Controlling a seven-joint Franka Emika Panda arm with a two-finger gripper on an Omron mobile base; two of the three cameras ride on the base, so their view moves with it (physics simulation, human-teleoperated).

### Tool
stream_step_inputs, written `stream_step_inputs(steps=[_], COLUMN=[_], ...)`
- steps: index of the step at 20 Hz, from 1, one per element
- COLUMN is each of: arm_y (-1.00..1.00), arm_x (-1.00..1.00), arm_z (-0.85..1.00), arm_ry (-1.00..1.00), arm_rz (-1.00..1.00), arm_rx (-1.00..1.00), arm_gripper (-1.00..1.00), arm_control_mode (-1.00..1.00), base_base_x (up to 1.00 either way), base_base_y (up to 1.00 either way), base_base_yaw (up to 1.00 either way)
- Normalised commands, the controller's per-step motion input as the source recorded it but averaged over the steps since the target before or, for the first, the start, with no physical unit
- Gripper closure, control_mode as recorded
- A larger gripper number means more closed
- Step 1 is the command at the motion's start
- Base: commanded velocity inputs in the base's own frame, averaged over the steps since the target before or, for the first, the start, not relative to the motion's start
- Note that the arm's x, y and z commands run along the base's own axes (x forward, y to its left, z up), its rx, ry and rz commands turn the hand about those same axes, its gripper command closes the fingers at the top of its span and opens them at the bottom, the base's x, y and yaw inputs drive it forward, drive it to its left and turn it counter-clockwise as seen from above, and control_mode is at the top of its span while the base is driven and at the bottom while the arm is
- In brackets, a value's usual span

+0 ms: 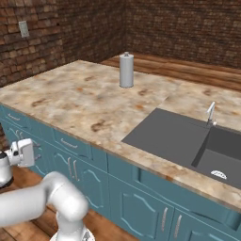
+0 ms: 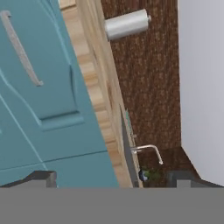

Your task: Take a straw from the drawer in front and place it inside the glass cup on the dining counter.

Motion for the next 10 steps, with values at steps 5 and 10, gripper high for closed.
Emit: stream_step_inputs(steps=[5,10], arm_y=[0.04,0.01], arm_x=[0.48,0.58], arm_z=[-0.29,-0.35], arm_ry=[-0.03,0.0], arm_rz=[0.0,0.0], arm_rx=[-0.13,-0.11], arm_gripper=[-1.0,-1.0], arm_control_mode=[-1.0,-1.0], base_base_x=[0.0,0.0], base_base_y=[0.0,0.0], base_base_yaw=[0.0,0.0])
